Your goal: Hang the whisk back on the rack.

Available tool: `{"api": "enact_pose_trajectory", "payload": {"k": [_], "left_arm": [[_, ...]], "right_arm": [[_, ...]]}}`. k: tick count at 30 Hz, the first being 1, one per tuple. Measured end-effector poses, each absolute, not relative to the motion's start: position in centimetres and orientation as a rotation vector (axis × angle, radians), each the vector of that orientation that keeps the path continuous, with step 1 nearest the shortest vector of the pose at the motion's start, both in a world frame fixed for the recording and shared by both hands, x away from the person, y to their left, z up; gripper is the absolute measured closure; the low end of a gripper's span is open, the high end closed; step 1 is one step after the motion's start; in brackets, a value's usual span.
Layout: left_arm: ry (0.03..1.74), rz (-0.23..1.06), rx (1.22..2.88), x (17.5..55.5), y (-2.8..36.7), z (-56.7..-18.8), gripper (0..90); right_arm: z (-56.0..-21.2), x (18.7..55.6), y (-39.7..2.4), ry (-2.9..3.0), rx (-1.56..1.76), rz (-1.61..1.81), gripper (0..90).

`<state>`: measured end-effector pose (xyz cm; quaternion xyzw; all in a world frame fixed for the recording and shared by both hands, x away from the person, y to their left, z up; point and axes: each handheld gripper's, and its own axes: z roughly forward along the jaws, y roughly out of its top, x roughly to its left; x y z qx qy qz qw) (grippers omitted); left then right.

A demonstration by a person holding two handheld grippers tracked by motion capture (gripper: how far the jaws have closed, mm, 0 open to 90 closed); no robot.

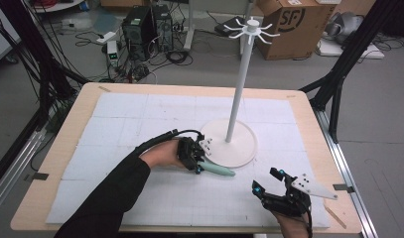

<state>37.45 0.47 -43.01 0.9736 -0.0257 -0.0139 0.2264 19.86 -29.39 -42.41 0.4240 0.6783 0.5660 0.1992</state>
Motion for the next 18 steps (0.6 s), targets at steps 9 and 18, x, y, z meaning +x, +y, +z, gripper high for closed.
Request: {"api": "enact_pose_trajectory", "payload": {"k": [9,18], "left_arm": [[-0.048,-0.084,2.651,37.6,1.0,-42.3,69.2],[0.025,-0.088,2.486,37.9,3.2,-39.4,69.3]], "right_arm": [[-42.6,19.9,-29.6,1.891,1.194,1.577,15.4],[-42.6,19.9,-29.7,1.887,1.206,1.569,15.4]]}}
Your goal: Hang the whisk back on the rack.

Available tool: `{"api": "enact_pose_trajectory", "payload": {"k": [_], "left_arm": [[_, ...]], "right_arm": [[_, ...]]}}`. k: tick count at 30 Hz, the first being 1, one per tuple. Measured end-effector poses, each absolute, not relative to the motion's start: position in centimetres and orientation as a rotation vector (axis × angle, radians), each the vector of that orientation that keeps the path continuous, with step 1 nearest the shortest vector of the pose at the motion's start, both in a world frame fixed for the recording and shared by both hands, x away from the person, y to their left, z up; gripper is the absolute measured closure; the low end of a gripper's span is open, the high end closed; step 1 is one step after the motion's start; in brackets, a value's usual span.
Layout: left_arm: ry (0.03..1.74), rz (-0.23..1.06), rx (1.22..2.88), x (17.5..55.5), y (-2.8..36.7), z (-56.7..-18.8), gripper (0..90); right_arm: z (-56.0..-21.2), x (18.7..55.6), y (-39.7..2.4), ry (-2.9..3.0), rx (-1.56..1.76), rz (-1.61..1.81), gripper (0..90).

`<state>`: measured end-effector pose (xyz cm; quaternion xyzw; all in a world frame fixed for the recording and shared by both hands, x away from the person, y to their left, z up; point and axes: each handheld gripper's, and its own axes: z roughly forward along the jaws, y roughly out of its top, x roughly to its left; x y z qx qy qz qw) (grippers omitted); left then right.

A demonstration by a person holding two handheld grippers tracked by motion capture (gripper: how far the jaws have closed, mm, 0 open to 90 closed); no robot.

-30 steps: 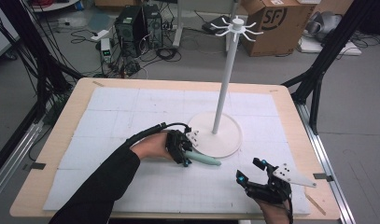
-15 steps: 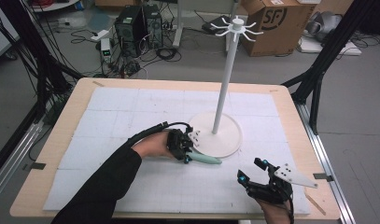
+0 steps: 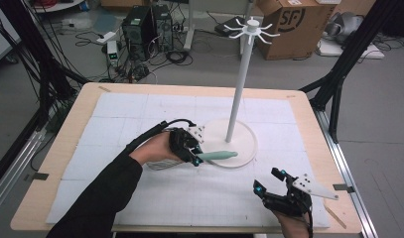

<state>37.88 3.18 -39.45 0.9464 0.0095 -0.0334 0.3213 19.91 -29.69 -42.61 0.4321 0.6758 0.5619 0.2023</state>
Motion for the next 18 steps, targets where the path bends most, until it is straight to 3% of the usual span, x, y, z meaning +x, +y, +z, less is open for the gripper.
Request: {"api": "enact_pose_trajectory", "payload": {"k": [18], "left_arm": [[0.157,-0.060,2.201,38.7,7.7,-35.4,69.3]], "right_arm": [[-42.8,20.1,-29.6,1.888,1.211,1.554,15.4]]}}
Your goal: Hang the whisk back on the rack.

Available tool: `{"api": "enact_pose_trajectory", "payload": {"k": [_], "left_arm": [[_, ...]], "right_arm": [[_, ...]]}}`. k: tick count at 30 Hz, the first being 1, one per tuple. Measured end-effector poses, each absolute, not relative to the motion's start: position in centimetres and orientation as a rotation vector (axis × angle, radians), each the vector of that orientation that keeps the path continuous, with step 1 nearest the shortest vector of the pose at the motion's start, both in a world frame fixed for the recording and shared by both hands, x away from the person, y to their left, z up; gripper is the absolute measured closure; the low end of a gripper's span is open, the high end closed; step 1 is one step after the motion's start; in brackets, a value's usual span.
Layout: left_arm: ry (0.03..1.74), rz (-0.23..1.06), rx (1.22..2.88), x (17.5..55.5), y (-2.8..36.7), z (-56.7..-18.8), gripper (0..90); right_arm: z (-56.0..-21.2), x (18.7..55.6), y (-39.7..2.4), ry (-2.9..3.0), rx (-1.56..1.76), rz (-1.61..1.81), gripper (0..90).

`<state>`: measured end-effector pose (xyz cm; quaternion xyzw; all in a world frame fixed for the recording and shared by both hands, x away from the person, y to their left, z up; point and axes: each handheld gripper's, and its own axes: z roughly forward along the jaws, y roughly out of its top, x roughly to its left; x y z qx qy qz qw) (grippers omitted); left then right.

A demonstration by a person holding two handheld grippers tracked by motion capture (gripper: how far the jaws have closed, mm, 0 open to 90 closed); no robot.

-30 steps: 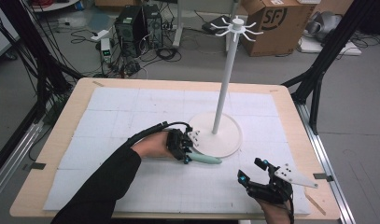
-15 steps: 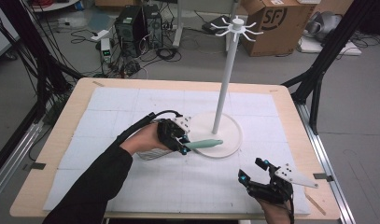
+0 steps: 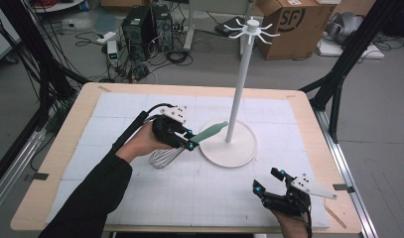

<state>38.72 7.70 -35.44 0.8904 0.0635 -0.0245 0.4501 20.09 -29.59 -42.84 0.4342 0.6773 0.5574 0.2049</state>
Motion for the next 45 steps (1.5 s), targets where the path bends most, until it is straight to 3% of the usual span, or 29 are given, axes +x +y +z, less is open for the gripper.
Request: {"api": "enact_pose_trajectory", "payload": {"k": [24,45], "left_arm": [[0.271,0.027,1.873,40.0,12.0,-31.2,69.2],[0.292,0.168,1.754,42.0,10.5,-24.6,69.3]], "right_arm": [[-43.0,20.2,-29.5,1.878,1.225,1.549,15.4],[-42.8,20.1,-29.9,1.853,1.237,1.570,15.4]]}}
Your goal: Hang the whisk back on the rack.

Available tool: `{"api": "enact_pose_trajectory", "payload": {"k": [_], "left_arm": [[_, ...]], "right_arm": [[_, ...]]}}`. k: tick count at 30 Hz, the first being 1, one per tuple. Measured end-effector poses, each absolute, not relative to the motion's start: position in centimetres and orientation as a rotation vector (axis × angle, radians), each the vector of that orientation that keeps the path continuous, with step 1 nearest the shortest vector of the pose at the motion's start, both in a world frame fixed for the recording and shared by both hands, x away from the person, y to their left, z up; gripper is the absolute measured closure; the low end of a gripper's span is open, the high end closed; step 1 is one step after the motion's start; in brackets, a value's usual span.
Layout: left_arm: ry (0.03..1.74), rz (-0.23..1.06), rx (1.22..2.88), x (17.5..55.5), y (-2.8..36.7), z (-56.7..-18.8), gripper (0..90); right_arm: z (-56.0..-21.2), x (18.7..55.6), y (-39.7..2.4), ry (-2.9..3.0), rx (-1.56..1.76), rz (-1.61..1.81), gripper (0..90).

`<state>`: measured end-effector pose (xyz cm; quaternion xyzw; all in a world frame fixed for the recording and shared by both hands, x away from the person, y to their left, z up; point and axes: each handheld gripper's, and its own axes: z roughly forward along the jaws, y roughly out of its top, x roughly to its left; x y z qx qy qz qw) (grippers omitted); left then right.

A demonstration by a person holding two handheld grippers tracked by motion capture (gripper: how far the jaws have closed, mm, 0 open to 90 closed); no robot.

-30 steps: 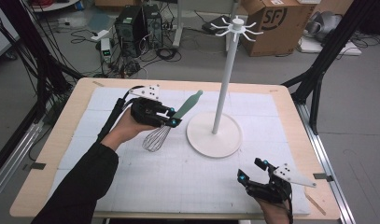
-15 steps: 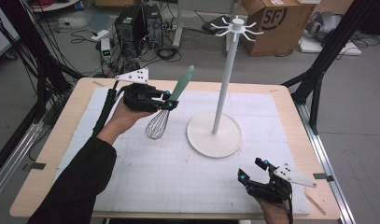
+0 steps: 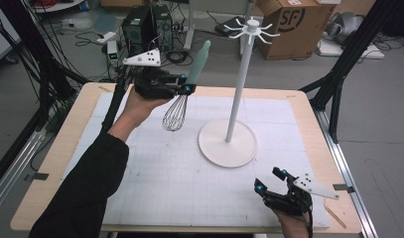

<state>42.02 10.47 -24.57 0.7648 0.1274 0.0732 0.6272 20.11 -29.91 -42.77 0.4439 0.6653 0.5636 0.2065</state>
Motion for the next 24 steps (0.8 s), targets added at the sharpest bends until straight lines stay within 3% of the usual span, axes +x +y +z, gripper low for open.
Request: {"api": "enact_pose_trajectory", "payload": {"k": [24], "left_arm": [[0.319,0.235,1.769,45.4,8.3,-21.0,69.2]], "right_arm": [[-42.5,20.1,-30.6,1.818,1.263,1.633,15.4]]}}
